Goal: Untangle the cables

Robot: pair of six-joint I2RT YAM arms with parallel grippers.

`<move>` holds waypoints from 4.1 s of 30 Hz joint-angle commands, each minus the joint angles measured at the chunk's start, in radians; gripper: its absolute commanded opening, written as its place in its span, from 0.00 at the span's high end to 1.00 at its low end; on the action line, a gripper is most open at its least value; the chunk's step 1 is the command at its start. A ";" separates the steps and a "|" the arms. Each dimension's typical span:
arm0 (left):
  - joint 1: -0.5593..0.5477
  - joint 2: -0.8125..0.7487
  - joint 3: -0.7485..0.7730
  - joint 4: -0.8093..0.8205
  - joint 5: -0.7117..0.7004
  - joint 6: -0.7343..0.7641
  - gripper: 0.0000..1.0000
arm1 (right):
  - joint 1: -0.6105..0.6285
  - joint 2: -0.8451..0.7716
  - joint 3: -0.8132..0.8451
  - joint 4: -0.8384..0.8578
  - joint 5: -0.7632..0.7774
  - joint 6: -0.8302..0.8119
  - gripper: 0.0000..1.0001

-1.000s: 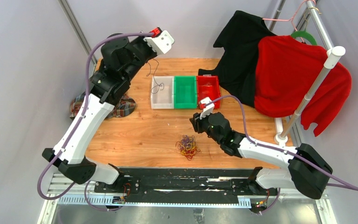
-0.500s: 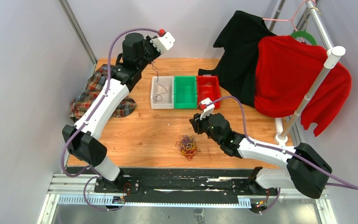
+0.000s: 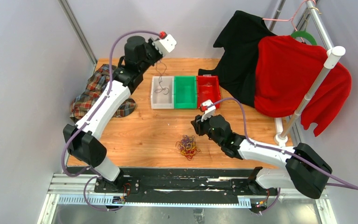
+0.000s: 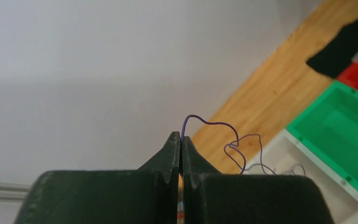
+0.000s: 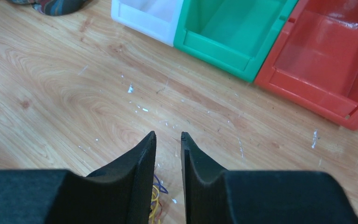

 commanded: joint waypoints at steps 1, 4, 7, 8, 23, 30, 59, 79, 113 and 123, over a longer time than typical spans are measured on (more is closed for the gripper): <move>-0.002 -0.012 -0.160 0.002 0.013 0.008 1.00 | -0.022 -0.019 -0.034 0.021 0.006 0.021 0.74; -0.002 0.004 -0.213 -0.006 0.014 -0.011 1.00 | -0.025 -0.024 -0.037 0.021 0.008 0.024 0.75; -0.002 0.035 -0.232 -0.023 0.020 -0.043 1.00 | -0.028 -0.023 -0.036 0.019 0.008 0.024 0.75; -0.003 0.043 -0.241 -0.020 0.023 -0.051 1.00 | -0.028 -0.023 -0.035 0.018 0.009 0.025 0.75; -0.002 0.275 -0.317 0.076 0.057 -0.141 1.00 | -0.052 -0.041 -0.031 -0.003 0.018 0.030 0.77; -0.002 0.391 -0.328 0.129 -0.008 -0.130 1.00 | -0.076 -0.047 -0.027 -0.018 0.005 0.032 0.78; 0.070 0.100 -0.245 -0.288 0.332 -0.219 0.17 | -0.094 -0.082 -0.011 -0.102 -0.066 0.043 0.68; -0.220 0.027 -0.546 -0.373 0.690 -0.423 0.23 | -0.093 -0.178 -0.081 -0.224 -0.091 0.090 0.66; -0.314 0.033 -0.447 -0.396 0.625 -0.459 0.96 | -0.075 -0.368 -0.089 -0.457 -0.217 0.137 0.65; -0.314 -0.110 -0.423 -0.546 0.600 -0.451 0.99 | 0.046 -0.308 -0.087 -0.143 -0.094 0.208 0.53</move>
